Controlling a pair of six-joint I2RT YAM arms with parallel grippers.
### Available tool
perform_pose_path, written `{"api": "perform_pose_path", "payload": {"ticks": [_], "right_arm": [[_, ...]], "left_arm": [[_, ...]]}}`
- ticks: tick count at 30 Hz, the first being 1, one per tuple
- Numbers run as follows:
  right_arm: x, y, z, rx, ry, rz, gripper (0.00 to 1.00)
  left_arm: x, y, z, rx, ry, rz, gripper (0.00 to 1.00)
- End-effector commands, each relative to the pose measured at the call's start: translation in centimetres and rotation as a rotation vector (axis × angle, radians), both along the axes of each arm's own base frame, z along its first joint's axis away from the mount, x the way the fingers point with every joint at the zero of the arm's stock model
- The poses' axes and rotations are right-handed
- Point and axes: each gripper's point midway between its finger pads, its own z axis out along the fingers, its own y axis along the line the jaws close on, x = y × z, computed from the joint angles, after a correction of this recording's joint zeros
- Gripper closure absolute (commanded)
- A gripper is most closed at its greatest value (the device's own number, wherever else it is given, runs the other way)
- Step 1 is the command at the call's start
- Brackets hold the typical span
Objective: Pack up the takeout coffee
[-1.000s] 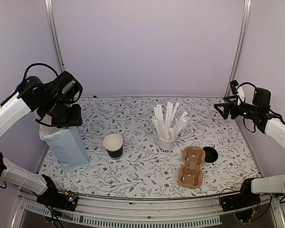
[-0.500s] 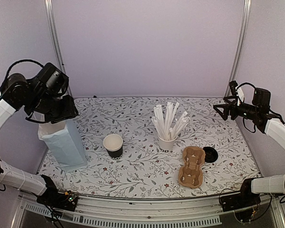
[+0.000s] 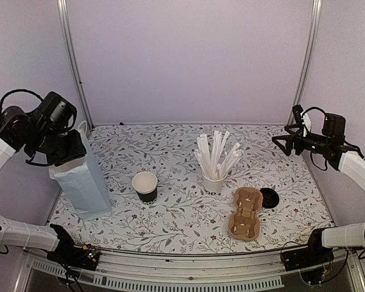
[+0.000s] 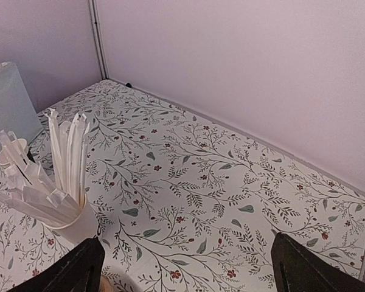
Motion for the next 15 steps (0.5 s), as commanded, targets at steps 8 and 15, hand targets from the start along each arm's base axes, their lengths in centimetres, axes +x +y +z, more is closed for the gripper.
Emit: {"api": "perform_pose_path", "payload": {"ticks": [8,15], "right_arm": [[-0.7,0.6,-0.6,0.007,0.016,0.040,0.01],[-0.7,0.7,-0.8,0.008,0.022,0.048,0.01]], "left_arm": [[3.3,-0.2,-1.3,0.045,-0.005,-0.017,0.62],[5.0,0.8,-2.7,0.094,0.021,-0.011,0.71]]}}
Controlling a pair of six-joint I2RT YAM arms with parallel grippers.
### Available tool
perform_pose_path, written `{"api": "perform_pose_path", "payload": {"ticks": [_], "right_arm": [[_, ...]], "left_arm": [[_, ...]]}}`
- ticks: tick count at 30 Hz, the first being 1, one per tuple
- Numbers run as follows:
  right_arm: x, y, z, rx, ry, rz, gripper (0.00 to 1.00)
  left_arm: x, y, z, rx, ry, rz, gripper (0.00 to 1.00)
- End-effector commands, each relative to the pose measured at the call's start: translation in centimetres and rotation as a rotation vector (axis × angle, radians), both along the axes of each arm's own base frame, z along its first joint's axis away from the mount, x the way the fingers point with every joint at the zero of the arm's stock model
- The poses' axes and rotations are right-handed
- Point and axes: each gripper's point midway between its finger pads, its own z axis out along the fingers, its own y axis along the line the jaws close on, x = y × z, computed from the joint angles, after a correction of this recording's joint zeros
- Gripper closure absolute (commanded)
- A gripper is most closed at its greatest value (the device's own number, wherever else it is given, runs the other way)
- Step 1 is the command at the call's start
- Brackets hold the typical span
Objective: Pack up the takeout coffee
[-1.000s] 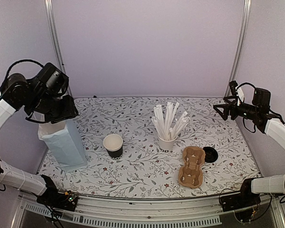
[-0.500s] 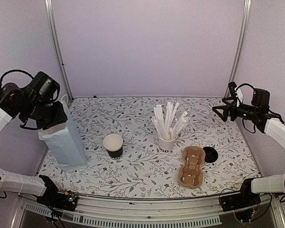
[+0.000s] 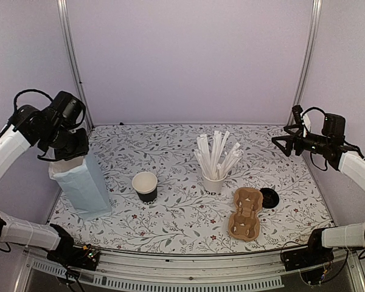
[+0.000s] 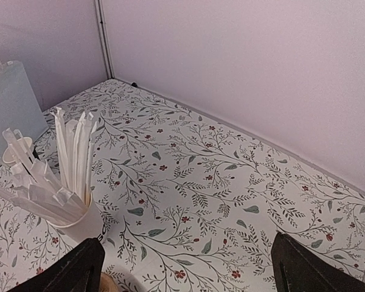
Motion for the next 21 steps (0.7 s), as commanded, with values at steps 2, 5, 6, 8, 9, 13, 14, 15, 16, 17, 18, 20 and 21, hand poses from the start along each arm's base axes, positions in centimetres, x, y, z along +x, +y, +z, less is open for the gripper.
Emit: {"api": "perform_pose_path", "payload": {"ticks": [2,5,6,8,9,13,14,15,16,17,18,20,21], "right_arm": [[-0.4,0.4,-0.8,0.000,0.017,0.023,0.01],[-0.3,0.3,-1.1,-0.003,0.024,0.023,0.01],[-0.3,0.3,-1.2,-0.006,0.024,0.022,0.01],[-0.2,0.3,-1.4,-0.008,0.031,0.022,0.01],[-0.1,0.3,-1.5,-0.008,0.036,0.022,0.01],[0.0,0.2,-1.8,-0.013,0.040,0.019,0.01],[0.1,0.1,-1.9,-0.018,0.040,0.013,0.01],[0.2,0.0,-1.9,-0.024,0.037,0.006,0.01],[0.3,-0.1,-1.9,-0.028,0.036,-0.003,0.01],[0.4,-0.2,-2.1,-0.031,0.042,-0.007,0.01],[0.4,-0.2,-2.1,-0.032,0.045,-0.006,0.01],[0.4,-0.1,-2.3,-0.031,0.051,-0.001,0.01],[0.4,-0.1,-2.3,-0.031,0.051,0.000,0.01]], "left_arm": [[2.0,0.7,-0.6,0.027,-0.004,-0.016,0.78],[3.8,0.8,0.5,0.053,-0.062,-0.052,0.96],[4.5,1.0,0.8,0.078,-0.081,-0.060,0.99],[6.0,1.1,1.6,0.139,-0.120,-0.089,1.00],[6.9,1.1,1.9,0.179,-0.133,-0.106,1.00],[11.2,-0.5,3.6,0.293,-0.225,-0.242,1.00],[12.3,-1.0,3.9,0.334,-0.246,-0.292,1.00],[13.3,-1.3,4.3,0.363,-0.269,-0.309,1.00],[14.2,-1.6,4.7,0.391,-0.285,-0.327,1.00],[15.2,-1.9,5.0,0.413,-0.294,-0.346,1.00],[16.0,-2.3,5.1,0.430,-0.297,-0.365,1.00],[17.6,-3.2,4.6,0.456,-0.277,-0.418,1.00],[18.3,-3.7,4.2,0.468,-0.263,-0.448,1.00]]}}
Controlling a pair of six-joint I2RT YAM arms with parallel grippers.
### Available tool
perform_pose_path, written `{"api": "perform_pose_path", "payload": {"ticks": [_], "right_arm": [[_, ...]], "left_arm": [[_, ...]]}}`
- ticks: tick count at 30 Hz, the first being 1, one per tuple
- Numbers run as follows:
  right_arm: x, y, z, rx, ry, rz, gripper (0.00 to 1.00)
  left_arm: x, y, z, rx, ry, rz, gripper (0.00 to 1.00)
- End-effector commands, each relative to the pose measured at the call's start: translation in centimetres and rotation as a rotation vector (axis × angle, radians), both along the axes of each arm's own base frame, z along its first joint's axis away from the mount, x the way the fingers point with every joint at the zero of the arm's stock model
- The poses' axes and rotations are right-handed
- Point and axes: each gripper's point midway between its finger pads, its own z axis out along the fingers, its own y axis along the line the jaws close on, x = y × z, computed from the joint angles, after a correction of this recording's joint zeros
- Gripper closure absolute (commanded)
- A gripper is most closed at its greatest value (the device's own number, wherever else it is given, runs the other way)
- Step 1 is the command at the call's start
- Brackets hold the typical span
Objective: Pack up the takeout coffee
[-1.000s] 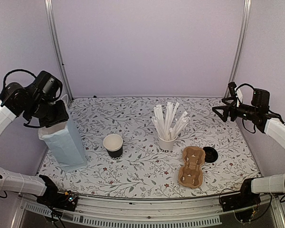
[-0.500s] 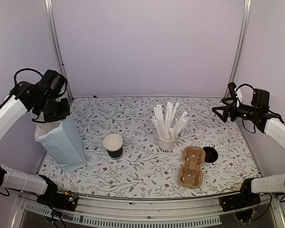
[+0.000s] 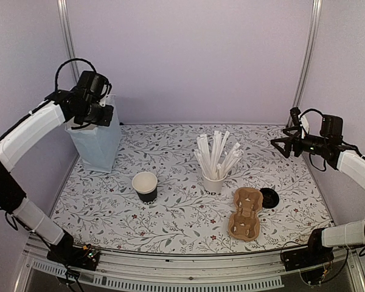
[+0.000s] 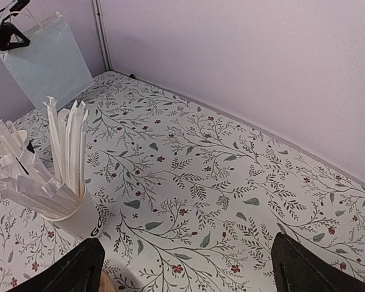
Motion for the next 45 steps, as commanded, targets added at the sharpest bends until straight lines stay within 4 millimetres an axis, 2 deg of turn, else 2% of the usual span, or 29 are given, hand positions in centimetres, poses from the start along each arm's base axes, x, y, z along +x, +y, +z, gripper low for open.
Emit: {"api": "perform_pose_path", "payload": {"ticks": [1,4,11,12,13,14,15,17,20,24,26,29,31,33,34,37,41,45], "right_arm": [[0.0,0.0,-1.1,-0.012,0.026,0.001,0.01],[0.1,0.1,-1.3,-0.012,0.037,0.004,0.01],[0.0,0.2,-1.6,-0.012,0.049,0.014,0.01],[0.0,0.2,-1.7,-0.012,0.051,0.014,0.01],[0.1,0.2,-1.7,-0.012,0.050,0.015,0.01],[0.0,0.2,-1.7,-0.011,0.052,0.018,0.01],[0.0,0.2,-1.7,-0.011,0.053,0.020,0.01],[0.0,0.3,-1.7,-0.010,0.053,0.025,0.01],[-0.1,0.4,-1.9,-0.009,0.058,0.033,0.01],[0.0,0.5,-2.2,-0.008,0.072,0.042,0.01],[0.0,0.6,-2.5,-0.007,0.083,0.050,0.01],[-0.1,0.7,-2.9,-0.013,0.090,0.068,0.01],[-0.1,0.8,-2.9,-0.016,0.088,0.074,0.01],[-0.2,0.8,-3.0,-0.017,0.089,0.080,0.01],[-0.3,0.9,-3.0,-0.019,0.086,0.084,0.01],[-0.3,0.9,-3.1,-0.020,0.085,0.092,0.01],[-0.2,1.1,-3.5,-0.014,0.108,0.100,0.01],[-0.1,1.2,-3.9,-0.011,0.126,0.110,0.01]], "left_arm": [[4.5,-1.6,1.8,0.116,-0.062,-0.128,1.00],[6.4,-2.4,0.2,0.144,-0.013,-0.141,1.00],[8.1,-4.0,-1.6,0.115,0.041,-0.184,1.00],[8.3,-4.0,-1.7,0.119,0.047,-0.182,0.94],[8.4,-3.9,-1.7,0.121,0.051,-0.177,0.85],[8.4,-3.9,-1.5,0.120,0.049,-0.170,0.71],[8.5,-3.9,-1.2,0.115,0.044,-0.164,0.65],[8.4,-3.9,0.0,0.101,0.025,-0.148,0.53],[7.5,-3.7,3.2,0.093,-0.032,-0.115,0.41],[5.1,-3.4,8.2,0.148,-0.121,-0.060,0.35],[3.1,-4.5,10.7,0.149,-0.173,-0.081,0.32],[-0.5,-8.2,11.7,0.131,-0.184,-0.213,0.31],[-3.3,-10.6,10.1,0.115,-0.131,-0.309,0.31],[-5.6,-11.8,7.5,0.049,-0.042,-0.362,0.34],[-6.8,-12.2,5.3,0.017,0.025,-0.391,0.35],[-9.9,-13.5,0.7,-0.098,0.183,-0.462,0.37],[-13.2,-13.6,-5.2,-0.166,0.380,-0.473,0.38],[-14.6,-12.9,-10.6,-0.183,0.527,-0.402,0.40]]}}
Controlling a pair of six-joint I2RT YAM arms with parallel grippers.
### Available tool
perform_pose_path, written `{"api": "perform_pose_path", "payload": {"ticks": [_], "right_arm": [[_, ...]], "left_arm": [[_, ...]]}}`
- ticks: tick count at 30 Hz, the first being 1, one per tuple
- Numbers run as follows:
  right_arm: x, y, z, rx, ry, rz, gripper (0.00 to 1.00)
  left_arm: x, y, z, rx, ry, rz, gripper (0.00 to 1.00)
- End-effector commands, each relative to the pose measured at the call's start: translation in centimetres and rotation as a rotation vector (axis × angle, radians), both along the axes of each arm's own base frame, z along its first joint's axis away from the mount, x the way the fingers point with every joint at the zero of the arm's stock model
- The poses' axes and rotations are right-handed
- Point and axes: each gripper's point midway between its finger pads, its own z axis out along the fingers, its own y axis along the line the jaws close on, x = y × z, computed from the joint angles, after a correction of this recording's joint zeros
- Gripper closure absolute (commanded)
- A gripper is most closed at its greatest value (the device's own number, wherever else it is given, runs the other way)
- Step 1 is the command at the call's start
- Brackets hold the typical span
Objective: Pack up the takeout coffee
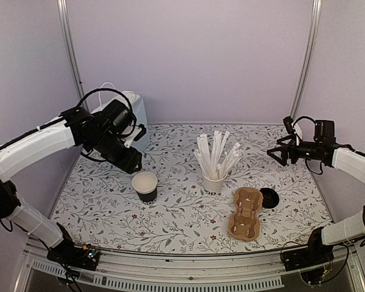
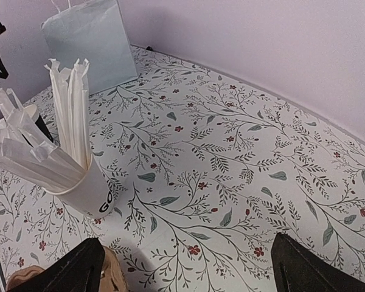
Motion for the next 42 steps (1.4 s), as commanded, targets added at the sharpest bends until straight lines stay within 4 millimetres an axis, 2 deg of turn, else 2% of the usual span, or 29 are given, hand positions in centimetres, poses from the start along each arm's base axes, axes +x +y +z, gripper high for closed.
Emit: {"api": "perform_pose_path", "payload": {"ticks": [1,5,13,17,21,23,25,28,31,34,37,39,42], "right_arm": [[0.1,0.5,0.5,0.004,0.001,0.031,0.01],[0.0,0.5,0.5,0.001,-0.002,0.033,0.01],[0.0,0.3,0.6,-0.009,-0.010,0.027,0.01],[0.1,0.3,0.5,-0.010,-0.008,0.023,0.01],[0.1,0.3,0.3,-0.009,-0.002,0.026,0.01],[0.2,0.3,0.4,-0.006,0.003,0.026,0.01],[0.2,0.4,0.4,-0.003,0.008,0.026,0.01],[-0.2,0.5,0.5,0.001,0.020,0.042,0.02],[-1.2,0.6,0.7,-0.069,0.050,0.108,0.04],[-1.7,-0.7,-2.0,-0.216,0.123,0.115,0.12],[-3.0,-1.9,-5.3,-0.313,0.191,0.103,0.21],[-4.8,-1.7,-6.7,-0.319,0.227,0.135,0.31],[-7.8,-1.4,-8.7,-0.344,0.254,0.211,0.39]], "left_arm": [[-2.2,-0.3,-4.5,-0.050,0.193,0.060,0.41],[-1.9,0.3,-7.5,-0.006,0.255,0.100,0.46],[0.2,1.4,-10.0,0.002,0.298,0.181,0.54],[1.3,1.2,-10.0,-0.009,0.283,0.191,0.66],[1.8,0.8,-10.8,0.006,0.297,0.173,0.74],[1.7,0.8,-11.2,0.027,0.316,0.173,0.85],[1.7,0.5,-11.2,0.038,0.318,0.155,1.00],[1.2,-0.4,-10.7,0.055,0.317,0.102,1.00],[0.3,-0.9,-9.8,0.122,0.313,0.060,1.00],[-1.6,-2.8,-9.0,0.165,0.319,-0.056,1.00],[-3.9,-5.6,-8.2,0.127,0.338,-0.165,1.00],[-5.4,-7.6,-8.1,0.098,0.354,-0.229,1.00],[-6.8,-9.5,-8.3,0.100,0.361,-0.285,0.99]]}}
